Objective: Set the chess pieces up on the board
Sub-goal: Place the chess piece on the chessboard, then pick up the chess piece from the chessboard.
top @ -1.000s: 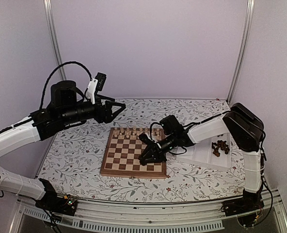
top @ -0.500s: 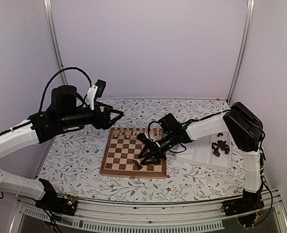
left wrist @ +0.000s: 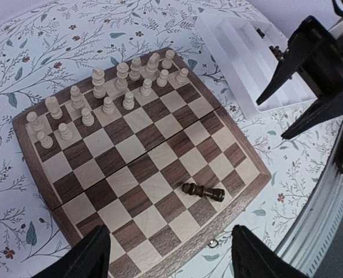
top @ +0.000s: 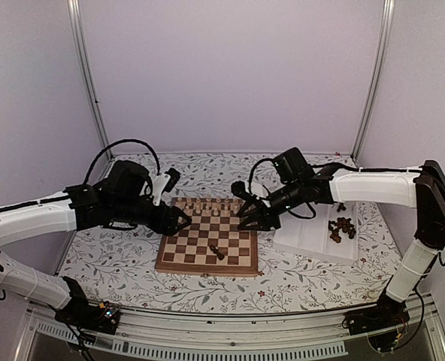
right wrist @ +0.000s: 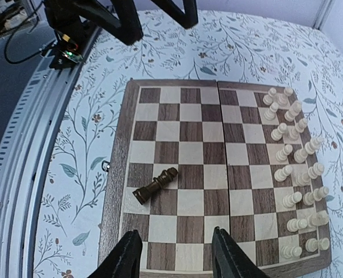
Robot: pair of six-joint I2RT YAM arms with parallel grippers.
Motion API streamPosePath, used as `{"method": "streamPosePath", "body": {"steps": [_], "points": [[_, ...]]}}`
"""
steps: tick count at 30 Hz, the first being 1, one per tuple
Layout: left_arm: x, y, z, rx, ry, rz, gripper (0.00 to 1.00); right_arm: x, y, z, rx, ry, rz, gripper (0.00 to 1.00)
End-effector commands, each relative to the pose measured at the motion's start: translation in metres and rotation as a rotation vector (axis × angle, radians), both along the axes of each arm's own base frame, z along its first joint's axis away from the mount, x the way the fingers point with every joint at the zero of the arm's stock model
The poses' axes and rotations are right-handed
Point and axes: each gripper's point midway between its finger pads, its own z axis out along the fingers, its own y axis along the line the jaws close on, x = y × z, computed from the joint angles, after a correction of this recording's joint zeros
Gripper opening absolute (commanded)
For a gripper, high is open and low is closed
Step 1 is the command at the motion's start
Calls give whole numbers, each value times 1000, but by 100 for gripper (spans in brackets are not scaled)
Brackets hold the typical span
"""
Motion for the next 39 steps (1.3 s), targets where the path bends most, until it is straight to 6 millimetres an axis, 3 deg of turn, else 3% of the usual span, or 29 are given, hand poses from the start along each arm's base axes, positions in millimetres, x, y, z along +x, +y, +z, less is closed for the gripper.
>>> {"method": "streamPosePath", "body": {"steps": [1, 5, 8, 12, 18, 25, 33, 39], "points": [[10, 24, -1, 79, -49, 115, 74, -3, -1, -33, -200, -52, -135, 44], [25, 49, 12, 69, -82, 260, 75, -13, 10, -52, -306, -46, -167, 47], [32, 78, 15, 72, -71, 436, 76, -21, 22, -63, -368, -53, -172, 47], [31, 90, 23, 37, -85, 496, 76, -31, 38, -70, -397, -24, -167, 48], [30, 90, 23, 34, -72, 494, 76, -29, 52, -87, -447, 7, -180, 48], [30, 84, 22, 11, -56, 477, 76, -33, 52, -108, -508, 3, -180, 50], [32, 81, 16, 21, -48, 468, 76, -41, 56, -114, -514, 8, -165, 52], [31, 80, 13, 25, -41, 462, 76, -33, 54, -125, -542, -16, -196, 38]]}}
